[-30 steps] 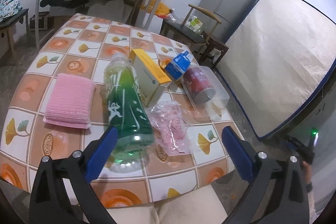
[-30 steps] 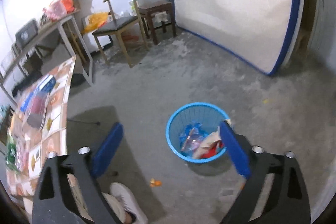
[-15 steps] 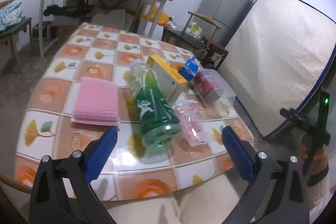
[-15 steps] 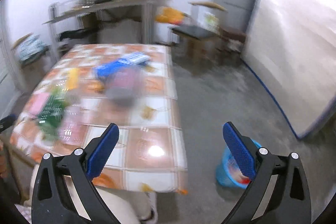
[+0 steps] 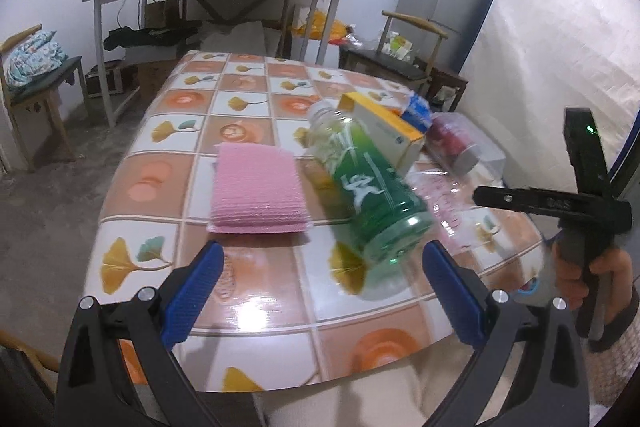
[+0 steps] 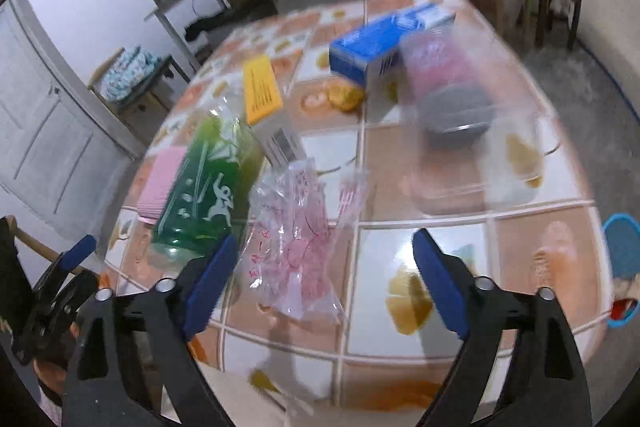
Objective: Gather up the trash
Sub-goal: 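Grasp the pink-printed plastic bag with the right tool while the left tool grasps the pink sponge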
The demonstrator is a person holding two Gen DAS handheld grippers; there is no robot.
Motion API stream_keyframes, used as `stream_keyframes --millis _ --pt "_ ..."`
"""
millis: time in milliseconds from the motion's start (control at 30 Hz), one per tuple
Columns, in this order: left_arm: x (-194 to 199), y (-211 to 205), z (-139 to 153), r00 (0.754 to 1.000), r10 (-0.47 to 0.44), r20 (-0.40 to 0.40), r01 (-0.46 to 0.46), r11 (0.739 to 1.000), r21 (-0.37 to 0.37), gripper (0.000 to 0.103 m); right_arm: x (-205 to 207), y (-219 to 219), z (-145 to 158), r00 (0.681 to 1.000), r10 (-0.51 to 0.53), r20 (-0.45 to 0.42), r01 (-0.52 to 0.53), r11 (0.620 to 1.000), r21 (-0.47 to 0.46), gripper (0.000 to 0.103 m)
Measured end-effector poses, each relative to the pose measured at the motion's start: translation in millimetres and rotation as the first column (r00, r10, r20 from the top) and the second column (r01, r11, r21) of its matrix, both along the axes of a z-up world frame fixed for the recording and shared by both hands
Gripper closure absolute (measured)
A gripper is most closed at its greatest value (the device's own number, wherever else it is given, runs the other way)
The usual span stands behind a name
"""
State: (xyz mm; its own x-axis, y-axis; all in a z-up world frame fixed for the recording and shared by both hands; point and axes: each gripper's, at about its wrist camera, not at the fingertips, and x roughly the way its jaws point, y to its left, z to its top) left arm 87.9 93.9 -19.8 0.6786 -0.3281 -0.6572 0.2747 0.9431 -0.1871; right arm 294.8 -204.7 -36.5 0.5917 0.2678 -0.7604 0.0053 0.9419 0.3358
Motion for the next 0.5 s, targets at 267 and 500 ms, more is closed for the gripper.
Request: stream_keyframes --millis 267,500 --pt "6 24 -11 0.997 0.070 -0.032 -0.069 0.998 0.004 0.006 27 26 -21 0.995 0.054 -0.083 -0.054 0.999 0.004 0.037" --pt "10 31 -13 0.994 0.100 -0.040 -0.100 0.995 0.005 0.006 24 25 -25 0.991 0.062 -0.115 -0.061 0.998 0.014 0.075"
